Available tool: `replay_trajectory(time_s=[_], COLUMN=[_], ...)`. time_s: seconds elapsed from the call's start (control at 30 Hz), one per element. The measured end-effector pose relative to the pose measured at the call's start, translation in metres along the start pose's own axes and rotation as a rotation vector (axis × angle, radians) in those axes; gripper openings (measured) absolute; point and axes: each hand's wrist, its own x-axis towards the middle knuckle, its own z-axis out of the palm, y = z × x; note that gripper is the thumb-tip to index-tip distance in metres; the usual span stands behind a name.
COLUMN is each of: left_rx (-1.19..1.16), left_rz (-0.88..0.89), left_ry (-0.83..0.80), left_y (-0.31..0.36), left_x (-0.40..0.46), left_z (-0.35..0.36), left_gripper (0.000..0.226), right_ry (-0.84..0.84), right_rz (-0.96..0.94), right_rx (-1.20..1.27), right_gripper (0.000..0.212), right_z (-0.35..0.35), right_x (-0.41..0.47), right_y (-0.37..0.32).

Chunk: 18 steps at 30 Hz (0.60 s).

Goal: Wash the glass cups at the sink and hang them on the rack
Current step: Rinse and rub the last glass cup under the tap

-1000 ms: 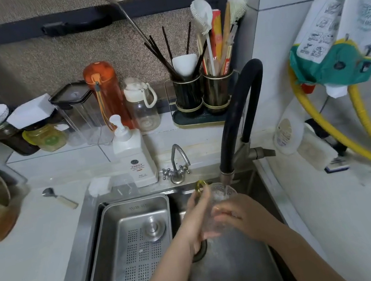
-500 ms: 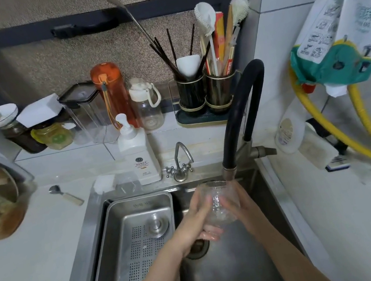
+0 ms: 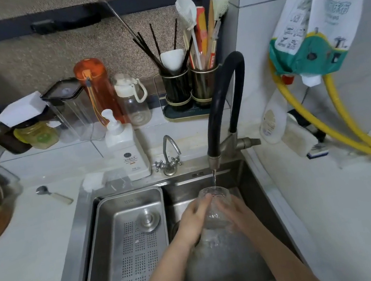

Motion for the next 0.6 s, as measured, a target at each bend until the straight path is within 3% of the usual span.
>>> replay_trajectory(time_s=[0.07, 0.13, 0.2, 0.23, 0.4, 0.47, 0.6], left_rx=[-0.117, -0.169, -0.124, -0.085, 0.060, 0.092, 0.132], left_rz=[-0.025, -0.030, -0.001, 0.023, -0.052, -0.096, -0.108], left_ry=[0.026, 0.042, -0.012, -0.035, -0.024, -0.025, -0.019], left_y=[-0.002, -0.006, -0.011, -0.013, -0.018, -0.016, -0.010], left_x=[-0.001, -0.001, -0.002, -0.004, -0.010, -0.013, -0.012], left_z=[0.002, 0.003, 0.004, 0.003, -0.005, -0.006, -0.008], left_gripper=[0.031, 0.057, 0.083, 0.085, 0.081, 0.068, 0.071], right_ry=[-0.030, -0.033, 0.010, 0.034, 0.041, 0.059, 0.065], right_rz=[0.005, -0.010, -0.027, -0.018, 0.044, 0.099, 0.120], right_rx=[0.037, -0.035, -0.133, -0.184, -0.510, -0.468, -0.392], right_gripper=[0.046, 0.074, 0.076, 0.074, 0.064, 0.066, 0.062], right_z=[0.000, 0.000, 0.000, 0.000, 0.003, 0.005, 0.003], right_x=[-0.006, -0.011, -0.013, -0.013, -0.013, -0.014, -0.011], right_y=[0.002, 0.006, 0.006, 0.005, 0.005, 0.006, 0.005])
